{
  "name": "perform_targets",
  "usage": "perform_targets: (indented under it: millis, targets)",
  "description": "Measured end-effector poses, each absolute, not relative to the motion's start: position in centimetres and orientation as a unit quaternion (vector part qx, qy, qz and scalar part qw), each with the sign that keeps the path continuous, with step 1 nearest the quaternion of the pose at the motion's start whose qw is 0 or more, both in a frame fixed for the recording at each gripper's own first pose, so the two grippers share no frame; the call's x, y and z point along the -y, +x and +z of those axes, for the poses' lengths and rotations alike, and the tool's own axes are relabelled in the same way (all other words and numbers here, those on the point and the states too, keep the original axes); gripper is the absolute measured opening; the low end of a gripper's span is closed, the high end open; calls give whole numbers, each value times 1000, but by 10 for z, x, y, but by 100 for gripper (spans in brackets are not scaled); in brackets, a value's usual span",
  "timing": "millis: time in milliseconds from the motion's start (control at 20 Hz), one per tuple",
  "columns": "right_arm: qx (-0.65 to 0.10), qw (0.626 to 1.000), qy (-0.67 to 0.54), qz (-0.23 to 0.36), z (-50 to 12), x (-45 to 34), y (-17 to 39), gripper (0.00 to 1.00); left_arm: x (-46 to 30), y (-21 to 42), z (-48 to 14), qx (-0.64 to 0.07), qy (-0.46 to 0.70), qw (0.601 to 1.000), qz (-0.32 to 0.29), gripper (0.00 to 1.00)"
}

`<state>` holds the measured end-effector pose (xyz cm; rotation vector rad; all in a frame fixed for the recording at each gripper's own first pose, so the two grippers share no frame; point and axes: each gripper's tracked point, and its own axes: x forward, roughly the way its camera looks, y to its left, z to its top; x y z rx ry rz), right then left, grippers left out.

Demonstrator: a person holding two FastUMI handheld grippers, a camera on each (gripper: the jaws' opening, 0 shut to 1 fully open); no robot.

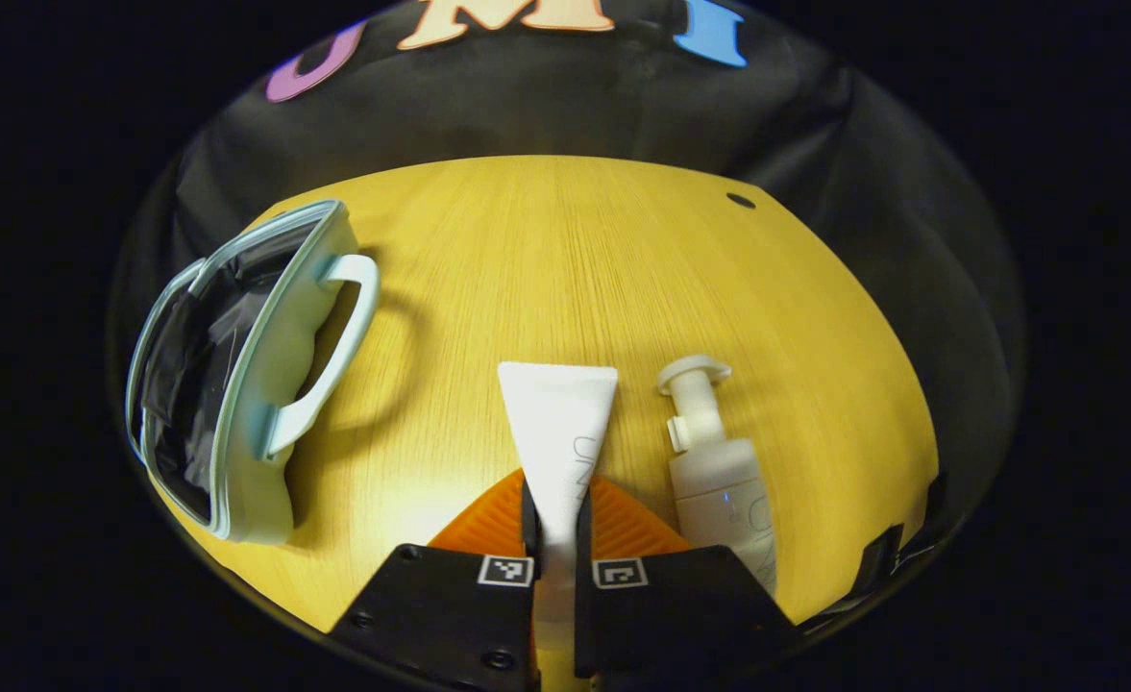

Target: First open the suitcase, pack the skin care products into it, and then close the suitcase.

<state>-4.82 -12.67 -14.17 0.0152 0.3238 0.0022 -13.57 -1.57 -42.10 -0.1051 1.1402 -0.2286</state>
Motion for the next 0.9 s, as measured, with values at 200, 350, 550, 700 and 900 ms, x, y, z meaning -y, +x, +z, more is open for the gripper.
perform_targets:
  millis: [200, 350, 550, 700, 900]
  targets:
    - [-182, 983, 10, 0, -155, 104, -47, 100, 16, -144, -413, -541, -97, 824, -139, 1]
    - [-200, 980, 5, 9, -167, 79, -46, 100, 9, -146, -396, -529, -98, 829, -152, 1]
    - [-247, 969, 3, 23, -200, 51, -45, 100, -8, -135, -365, -508, -102, 840, -163, 1]
    - [-301, 953, 8, 34, -240, 30, -48, 100, -26, -125, -337, -487, -112, 851, -162, 1]
    - [-384, 922, 9, 47, -303, 7, -62, 100, -53, -116, -308, -460, -107, 868, -154, 1]
